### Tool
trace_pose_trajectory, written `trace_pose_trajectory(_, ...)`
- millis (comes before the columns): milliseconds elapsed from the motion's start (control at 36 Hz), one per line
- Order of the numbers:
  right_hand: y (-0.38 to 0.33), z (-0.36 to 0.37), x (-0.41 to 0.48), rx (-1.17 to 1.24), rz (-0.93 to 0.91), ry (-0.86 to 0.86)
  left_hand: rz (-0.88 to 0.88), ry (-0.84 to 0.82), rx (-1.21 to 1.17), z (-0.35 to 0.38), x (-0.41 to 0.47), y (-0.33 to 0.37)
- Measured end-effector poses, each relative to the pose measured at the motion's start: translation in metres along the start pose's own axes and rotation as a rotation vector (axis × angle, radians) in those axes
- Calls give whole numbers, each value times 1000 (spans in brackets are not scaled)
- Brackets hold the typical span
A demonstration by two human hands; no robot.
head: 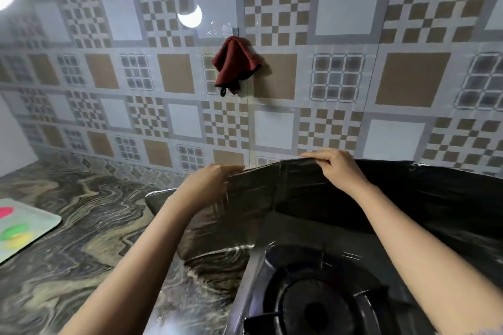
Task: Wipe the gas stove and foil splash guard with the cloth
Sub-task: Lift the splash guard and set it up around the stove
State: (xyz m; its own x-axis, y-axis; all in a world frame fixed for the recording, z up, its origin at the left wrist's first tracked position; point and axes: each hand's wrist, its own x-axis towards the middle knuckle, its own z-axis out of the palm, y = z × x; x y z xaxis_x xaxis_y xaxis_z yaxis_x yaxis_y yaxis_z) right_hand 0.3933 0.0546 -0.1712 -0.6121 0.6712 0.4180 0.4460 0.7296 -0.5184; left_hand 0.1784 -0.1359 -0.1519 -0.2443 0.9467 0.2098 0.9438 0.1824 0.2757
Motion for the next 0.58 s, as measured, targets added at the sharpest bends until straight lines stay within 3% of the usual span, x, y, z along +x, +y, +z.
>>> trace_pose_trajectory(194, -25, 14, 6, -116, -28, 6, -15, -191, -278, -16, -22, -7)
trace_pose_trajectory(333, -46, 31, 10, -145, -121, 7, 9, -113, -378, -19, -29, -5)
trace_pose_trajectory(583, -63, 49, 17, -187, -216, 97, -13, -68, -775, -17, -42, -7)
